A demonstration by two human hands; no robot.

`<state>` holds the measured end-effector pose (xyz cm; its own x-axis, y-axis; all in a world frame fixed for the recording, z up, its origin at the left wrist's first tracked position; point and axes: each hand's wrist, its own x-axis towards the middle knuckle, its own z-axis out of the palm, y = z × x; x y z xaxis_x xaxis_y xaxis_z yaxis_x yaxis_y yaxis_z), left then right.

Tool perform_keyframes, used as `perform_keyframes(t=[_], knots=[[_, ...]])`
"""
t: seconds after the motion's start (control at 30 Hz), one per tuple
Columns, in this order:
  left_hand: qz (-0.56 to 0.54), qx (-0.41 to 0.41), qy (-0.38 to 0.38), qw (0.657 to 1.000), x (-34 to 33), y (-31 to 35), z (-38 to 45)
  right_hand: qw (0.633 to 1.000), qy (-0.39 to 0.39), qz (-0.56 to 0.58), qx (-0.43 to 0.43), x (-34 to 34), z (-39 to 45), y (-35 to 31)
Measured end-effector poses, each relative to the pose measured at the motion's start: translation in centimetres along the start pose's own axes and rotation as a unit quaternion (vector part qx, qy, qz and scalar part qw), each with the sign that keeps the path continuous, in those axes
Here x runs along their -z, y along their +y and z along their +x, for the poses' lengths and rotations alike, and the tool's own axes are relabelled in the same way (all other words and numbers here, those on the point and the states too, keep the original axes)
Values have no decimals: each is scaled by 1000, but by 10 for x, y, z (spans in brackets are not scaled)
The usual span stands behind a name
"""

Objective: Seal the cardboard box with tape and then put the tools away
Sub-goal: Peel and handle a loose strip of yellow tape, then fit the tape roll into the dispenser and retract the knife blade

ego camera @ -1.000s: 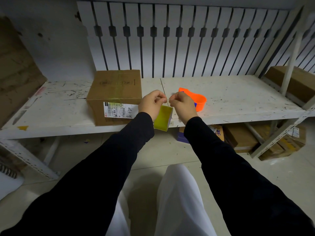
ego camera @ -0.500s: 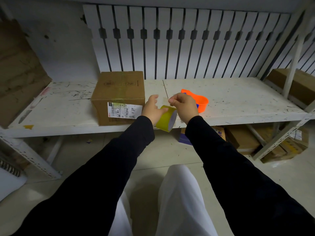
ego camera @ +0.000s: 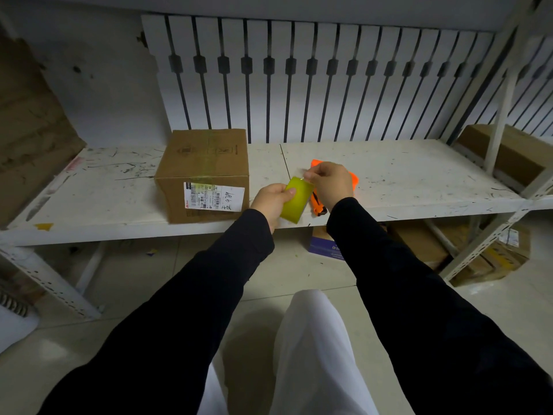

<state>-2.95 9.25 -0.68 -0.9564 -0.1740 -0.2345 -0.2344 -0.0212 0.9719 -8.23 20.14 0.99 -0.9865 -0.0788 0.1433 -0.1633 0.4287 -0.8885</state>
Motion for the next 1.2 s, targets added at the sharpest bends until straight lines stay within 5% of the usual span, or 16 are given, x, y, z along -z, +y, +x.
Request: perform_keyframes(t=[0.27, 0.43, 0.83, 1.03, 1.2], knots=[[-42, -20, -11, 999, -9, 3, 0, 993, -13, 102, -63, 9, 8, 0], [-29, -30, -21, 999, -20, 12, 2, 989, -86, 103, -58, 13, -1, 12], [130, -108, 7, 986, -55, 7, 35, 988, -100, 116, -15, 52, 15, 45], [181, -125, 29, 975, -74, 16, 53, 994, -22, 104, -7, 64, 29, 66], [108, -109, 17, 988, -97, 18, 77, 991, 42, 121, -27, 70, 46, 75]])
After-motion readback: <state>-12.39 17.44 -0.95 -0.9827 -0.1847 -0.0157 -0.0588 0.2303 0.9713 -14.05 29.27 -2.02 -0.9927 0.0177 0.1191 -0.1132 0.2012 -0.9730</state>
